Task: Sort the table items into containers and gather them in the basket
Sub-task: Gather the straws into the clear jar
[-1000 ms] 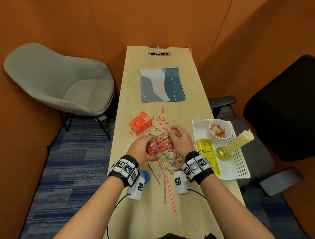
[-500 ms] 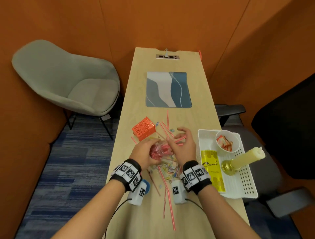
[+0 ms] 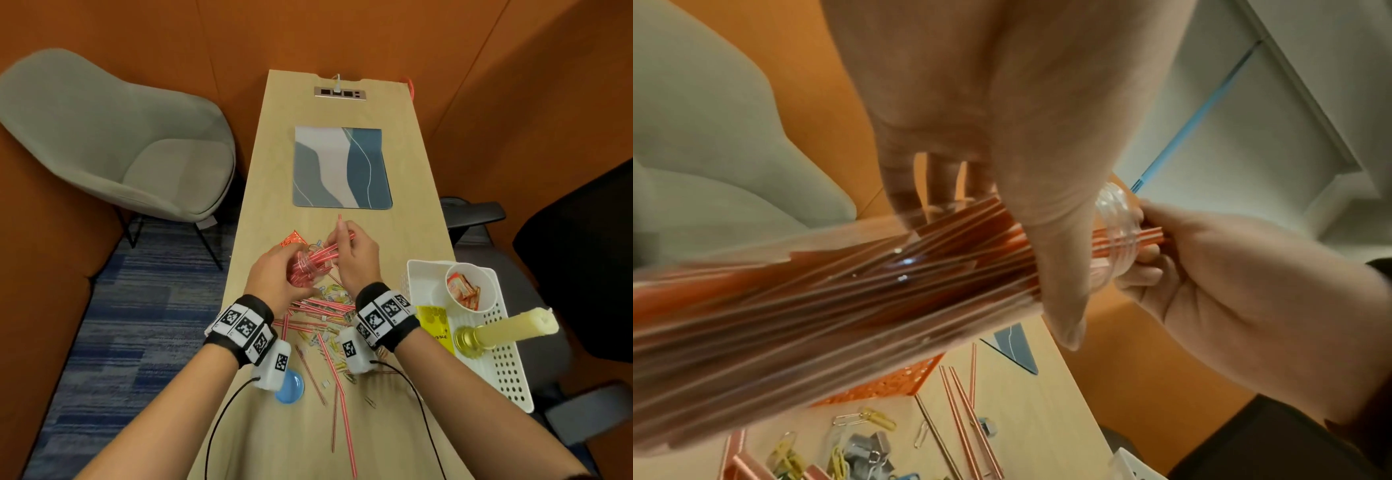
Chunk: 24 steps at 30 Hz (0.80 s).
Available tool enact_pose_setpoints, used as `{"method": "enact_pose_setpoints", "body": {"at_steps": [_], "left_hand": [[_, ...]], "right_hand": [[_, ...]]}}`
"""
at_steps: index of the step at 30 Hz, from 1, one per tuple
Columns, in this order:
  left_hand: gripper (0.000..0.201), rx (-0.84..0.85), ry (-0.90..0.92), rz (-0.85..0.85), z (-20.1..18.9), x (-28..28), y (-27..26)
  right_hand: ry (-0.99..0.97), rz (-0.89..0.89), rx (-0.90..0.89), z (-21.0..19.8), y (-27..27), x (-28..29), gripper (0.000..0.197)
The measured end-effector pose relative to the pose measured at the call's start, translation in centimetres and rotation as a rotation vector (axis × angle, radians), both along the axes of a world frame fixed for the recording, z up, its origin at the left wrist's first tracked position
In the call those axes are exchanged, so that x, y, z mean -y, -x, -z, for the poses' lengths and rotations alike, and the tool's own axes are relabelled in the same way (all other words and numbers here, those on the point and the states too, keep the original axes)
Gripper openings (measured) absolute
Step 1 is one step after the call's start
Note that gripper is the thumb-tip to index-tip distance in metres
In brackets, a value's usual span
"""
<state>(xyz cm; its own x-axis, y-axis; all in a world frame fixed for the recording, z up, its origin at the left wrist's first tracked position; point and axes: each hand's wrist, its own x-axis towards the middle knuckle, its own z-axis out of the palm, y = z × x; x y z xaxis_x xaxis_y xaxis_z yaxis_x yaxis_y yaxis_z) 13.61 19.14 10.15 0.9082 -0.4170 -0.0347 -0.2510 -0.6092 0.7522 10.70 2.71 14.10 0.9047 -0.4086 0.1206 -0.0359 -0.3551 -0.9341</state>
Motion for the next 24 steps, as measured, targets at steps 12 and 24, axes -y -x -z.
{"method": "enact_pose_setpoints", "body": {"at_steps": [12,24], "left_hand": [[0.092,-0.039,0.042,-0.018,1.7,-0.9,-0.3],[0.09,-0.055,0.037,0.014,1.8,-2.4,-0.7]], "right_hand": [[0.23,-0.183,-0.055,2.1,-1.1,-1.0,0.036],[0.132,-0.127,-0.087,3.7,0.6,-2.3,0.006]]}}
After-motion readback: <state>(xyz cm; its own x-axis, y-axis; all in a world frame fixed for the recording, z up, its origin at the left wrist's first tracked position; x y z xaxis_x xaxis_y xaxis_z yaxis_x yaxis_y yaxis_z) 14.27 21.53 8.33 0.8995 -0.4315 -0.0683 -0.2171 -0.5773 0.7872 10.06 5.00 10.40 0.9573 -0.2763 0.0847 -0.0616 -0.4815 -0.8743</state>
